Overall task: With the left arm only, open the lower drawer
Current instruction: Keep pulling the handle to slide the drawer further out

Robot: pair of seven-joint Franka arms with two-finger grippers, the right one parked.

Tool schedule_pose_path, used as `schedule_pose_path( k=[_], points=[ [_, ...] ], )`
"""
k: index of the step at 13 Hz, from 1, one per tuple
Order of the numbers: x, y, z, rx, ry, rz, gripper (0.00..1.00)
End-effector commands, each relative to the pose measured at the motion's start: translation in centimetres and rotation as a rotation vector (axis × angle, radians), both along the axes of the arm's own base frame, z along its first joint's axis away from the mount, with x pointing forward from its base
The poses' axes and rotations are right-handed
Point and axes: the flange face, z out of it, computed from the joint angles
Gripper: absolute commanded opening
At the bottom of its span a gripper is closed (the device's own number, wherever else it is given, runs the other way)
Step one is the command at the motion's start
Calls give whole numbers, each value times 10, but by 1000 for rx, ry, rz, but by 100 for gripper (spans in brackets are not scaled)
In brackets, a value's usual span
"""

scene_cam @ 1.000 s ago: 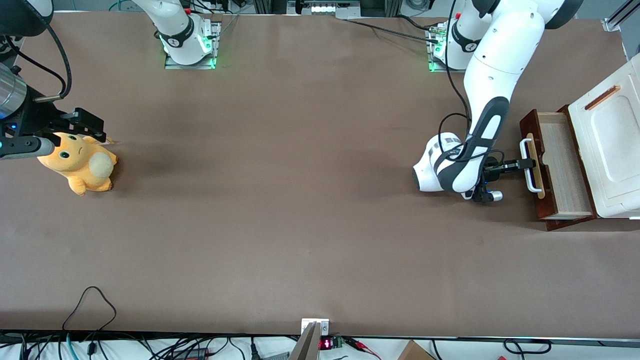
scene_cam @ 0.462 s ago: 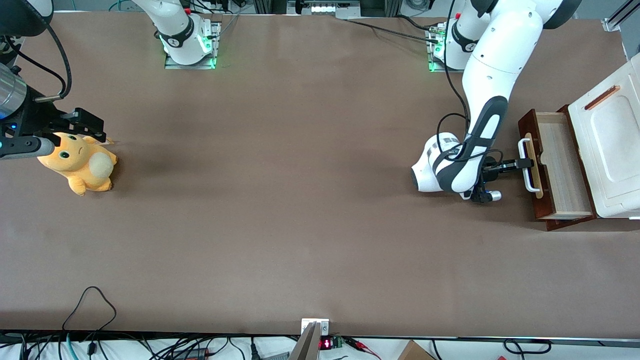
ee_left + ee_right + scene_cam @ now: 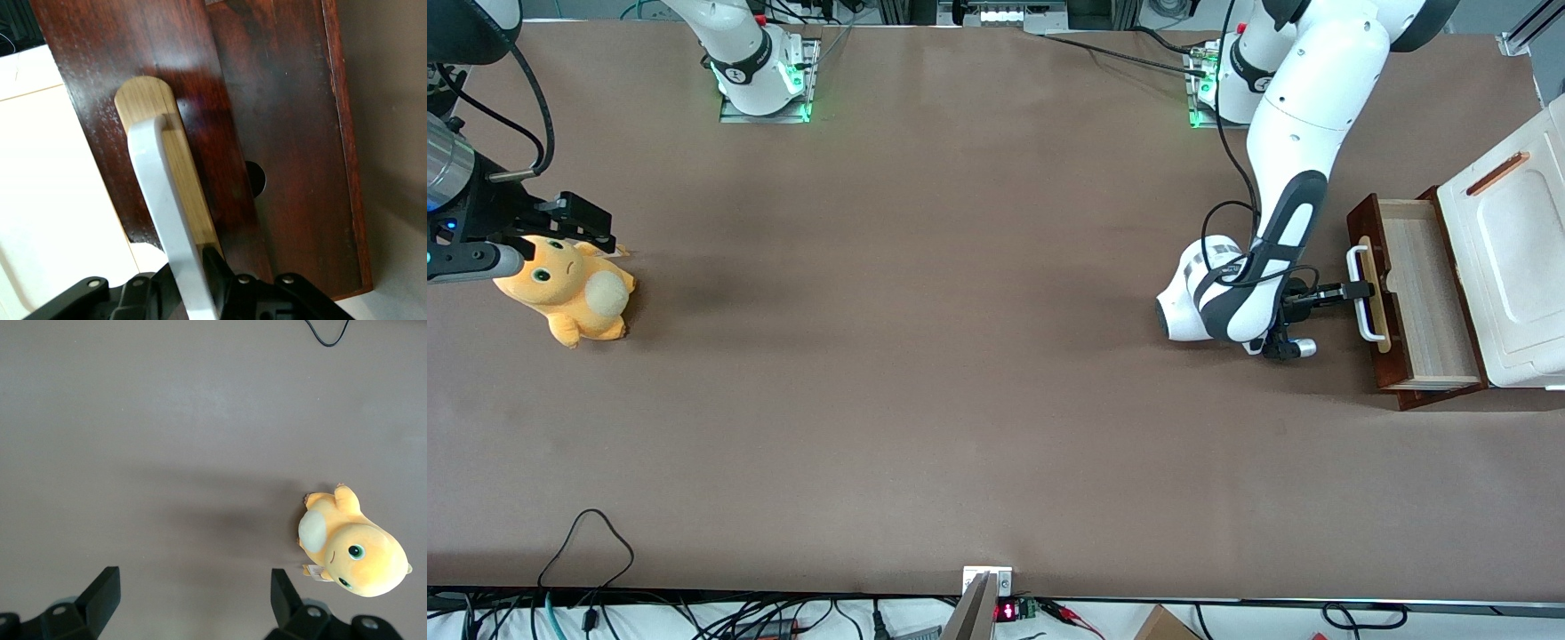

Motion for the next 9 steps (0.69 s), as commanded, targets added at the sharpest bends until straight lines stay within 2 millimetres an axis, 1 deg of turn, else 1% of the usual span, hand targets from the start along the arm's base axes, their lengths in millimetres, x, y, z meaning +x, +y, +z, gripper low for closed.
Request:
schedule_pose_path(
  k=[1, 2, 9],
  points=[
    [-15, -28, -1, 26, 22, 37, 58],
    [-17, -27, -4, 28, 27, 37, 100],
    [-17, -28, -5, 28, 30, 36, 100]
  ],
)
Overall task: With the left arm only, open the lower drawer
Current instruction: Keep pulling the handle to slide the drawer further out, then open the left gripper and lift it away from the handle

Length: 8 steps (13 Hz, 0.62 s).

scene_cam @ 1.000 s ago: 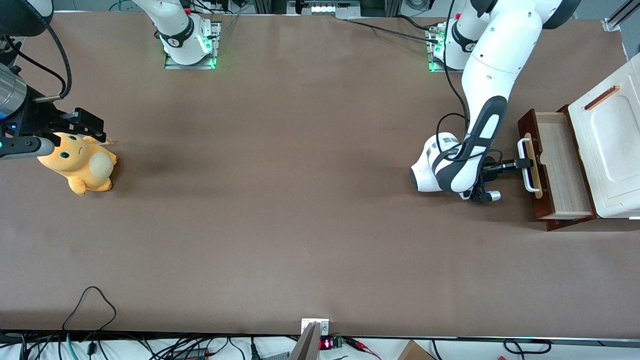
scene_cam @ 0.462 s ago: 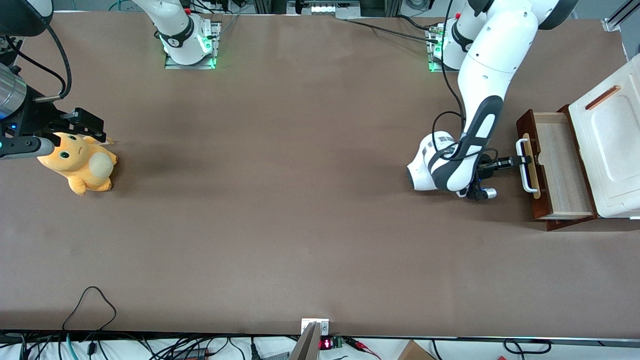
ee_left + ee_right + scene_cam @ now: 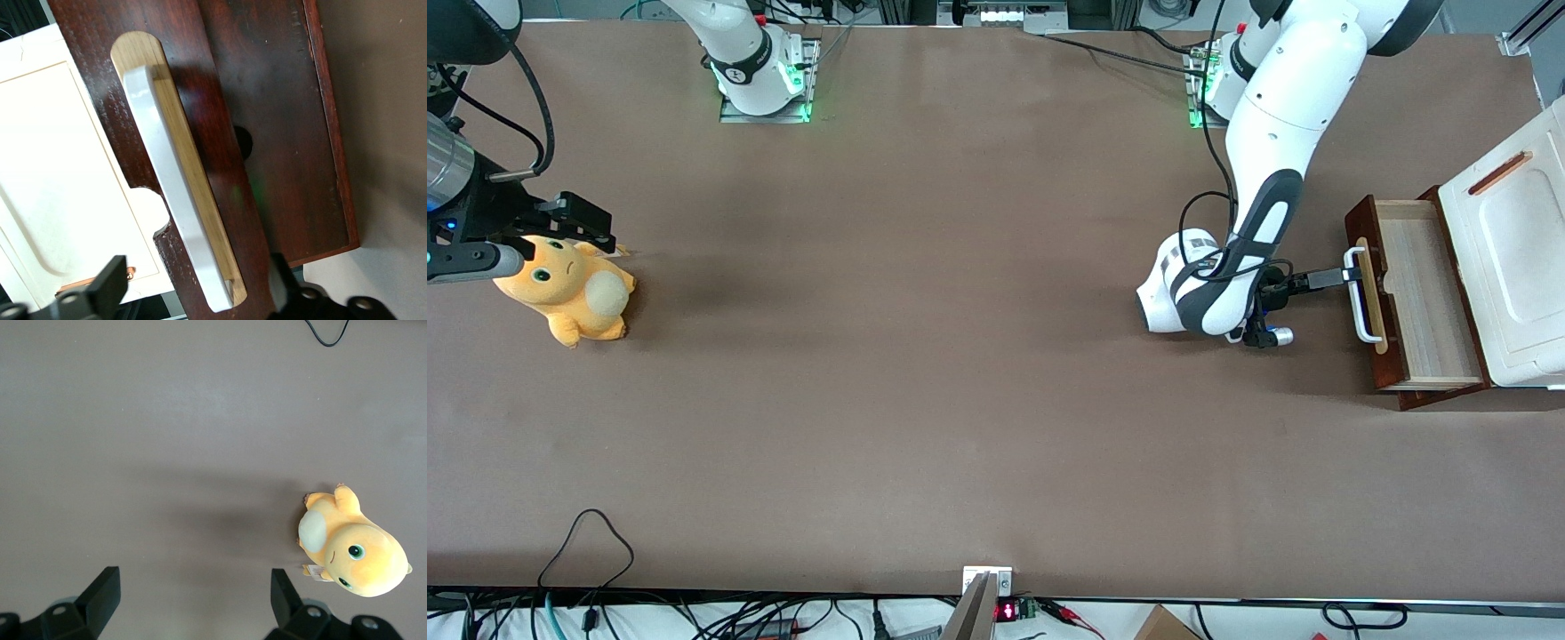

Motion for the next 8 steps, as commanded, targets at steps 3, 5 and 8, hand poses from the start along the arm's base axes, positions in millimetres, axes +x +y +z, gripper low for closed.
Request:
schedule_pose_path(
  k=[3, 5, 8],
  points=[
    [4, -6, 9, -28, -26, 60, 100],
    [32, -18, 30, -142, -96, 144, 100],
    [64, -14, 71, -309, -186, 244, 100]
  ],
)
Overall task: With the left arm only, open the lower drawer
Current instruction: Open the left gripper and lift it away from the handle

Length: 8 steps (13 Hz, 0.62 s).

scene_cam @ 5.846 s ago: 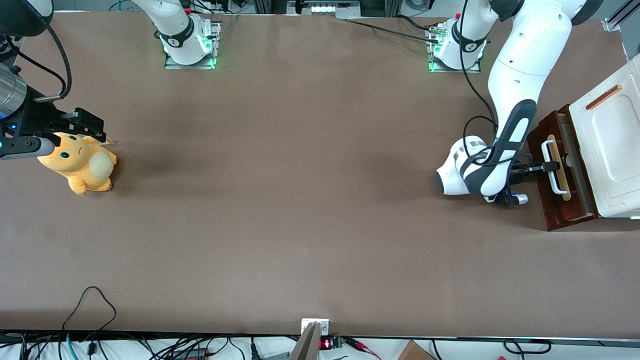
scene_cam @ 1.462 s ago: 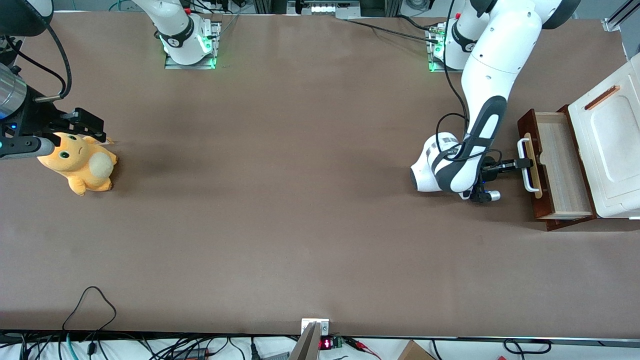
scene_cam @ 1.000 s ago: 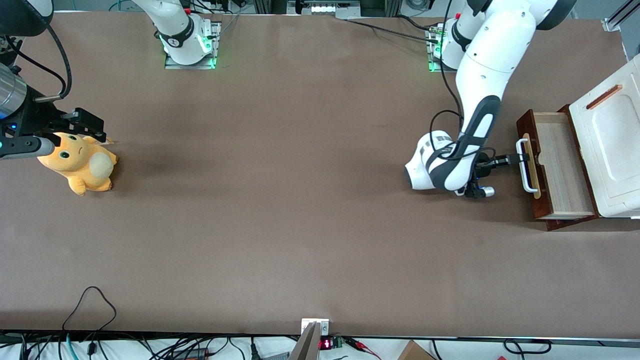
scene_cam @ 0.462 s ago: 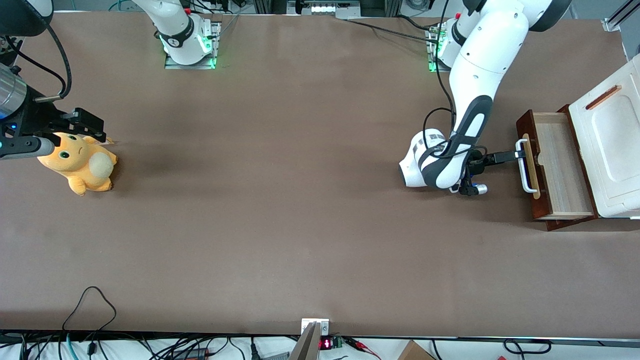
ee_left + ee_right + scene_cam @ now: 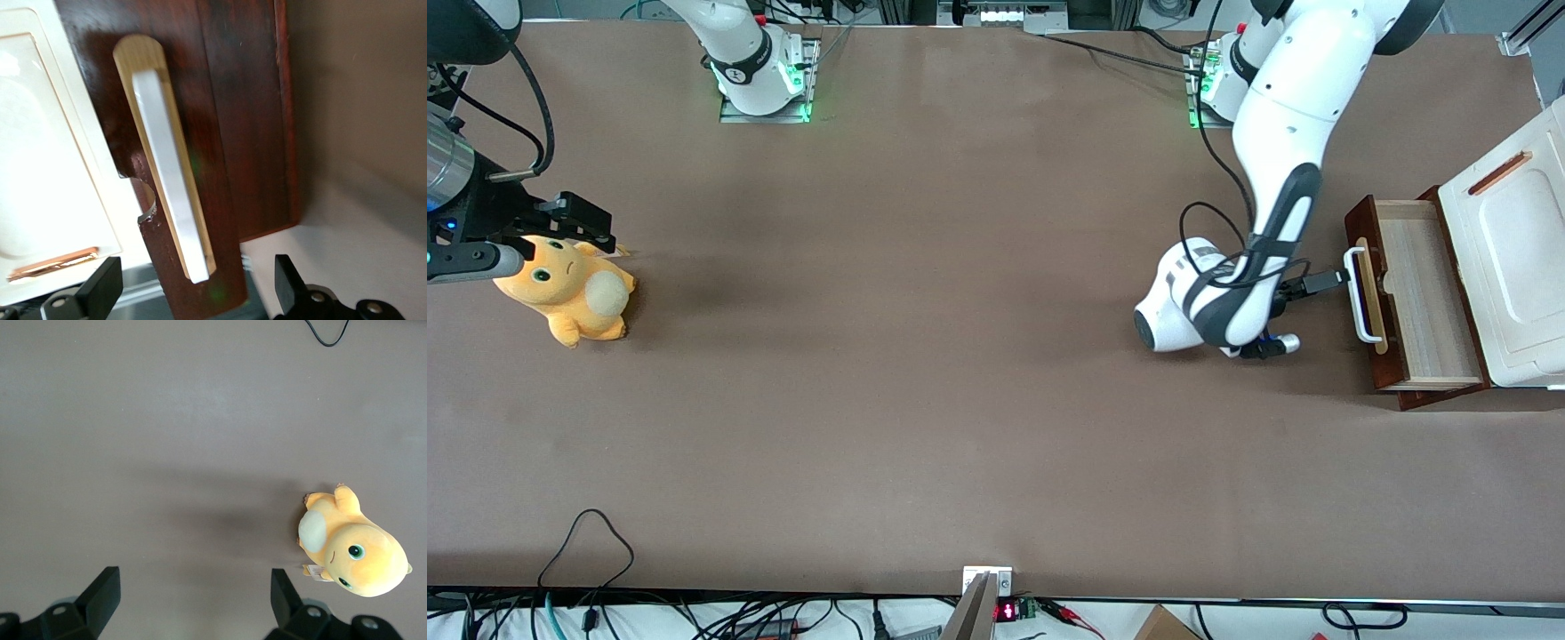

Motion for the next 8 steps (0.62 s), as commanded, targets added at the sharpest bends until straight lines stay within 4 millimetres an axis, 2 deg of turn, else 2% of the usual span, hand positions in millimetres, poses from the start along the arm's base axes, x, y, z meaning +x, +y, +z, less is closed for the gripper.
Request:
schedule_pose_path(
  k=[1, 3, 6, 8],
  points=[
    [23, 6, 43, -141, -24, 56, 100],
    [28, 12, 63, -219, 31, 60, 100],
    [44, 40, 134, -407, 116, 14, 100],
    [54, 70, 188, -571, 107, 32, 100]
  ],
)
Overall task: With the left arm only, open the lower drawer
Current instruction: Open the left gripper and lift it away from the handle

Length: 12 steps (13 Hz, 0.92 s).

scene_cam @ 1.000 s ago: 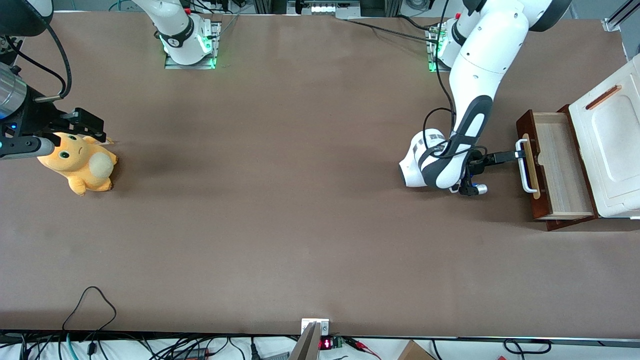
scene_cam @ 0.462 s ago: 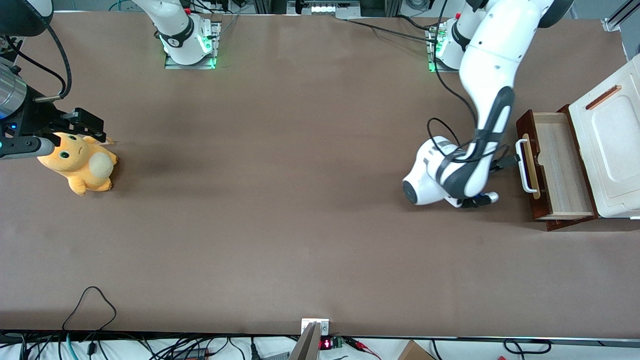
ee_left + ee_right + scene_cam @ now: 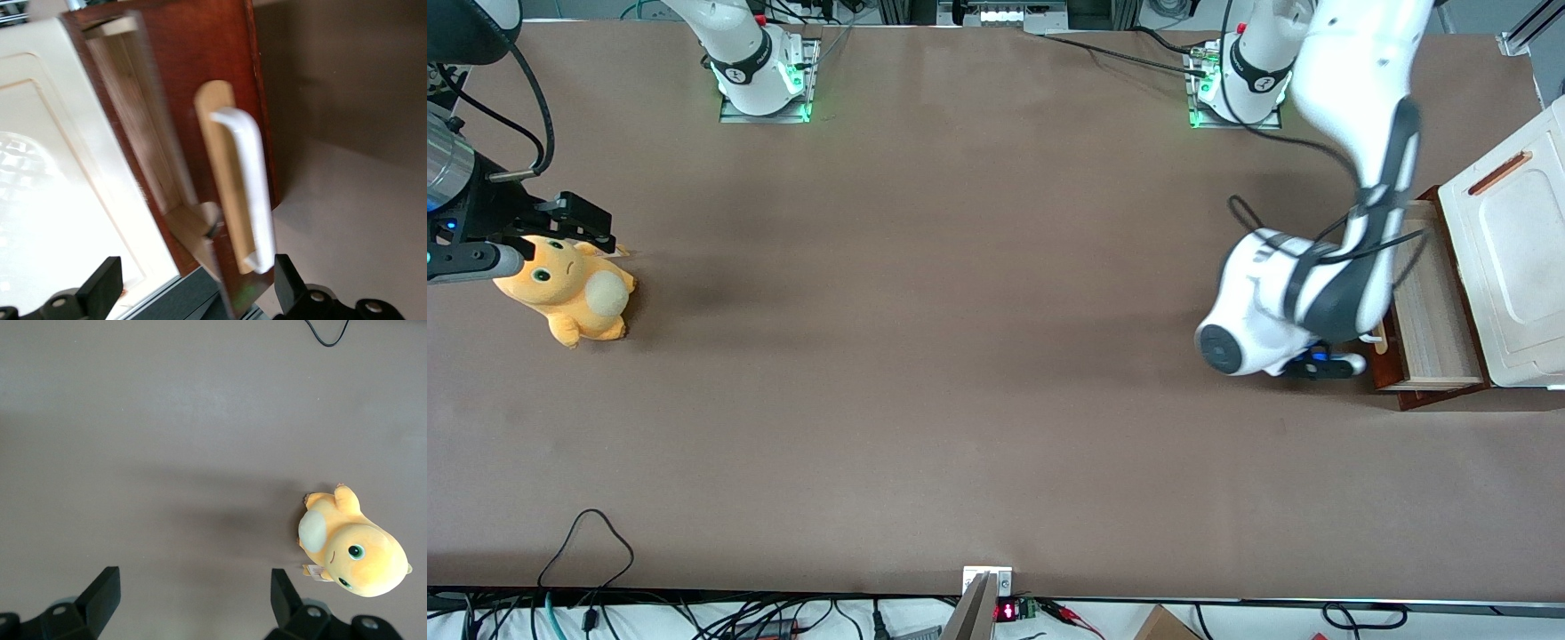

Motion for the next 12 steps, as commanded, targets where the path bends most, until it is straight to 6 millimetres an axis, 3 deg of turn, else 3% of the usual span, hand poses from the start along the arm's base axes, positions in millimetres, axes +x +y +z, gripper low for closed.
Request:
schedule_pose_path(
  k=[1, 4, 7, 8, 10, 12],
  points=[
    [5, 36, 76, -250, -15, 29, 100],
    [9, 78, 155, -554, -200, 178, 100],
    [11, 77, 211, -738, -331, 224, 100],
    [11, 88, 233, -789, -377, 245, 100],
    [-4, 85, 273, -833, -433, 216, 100],
    [-8, 83, 285, -851, -454, 208, 100]
  ],
)
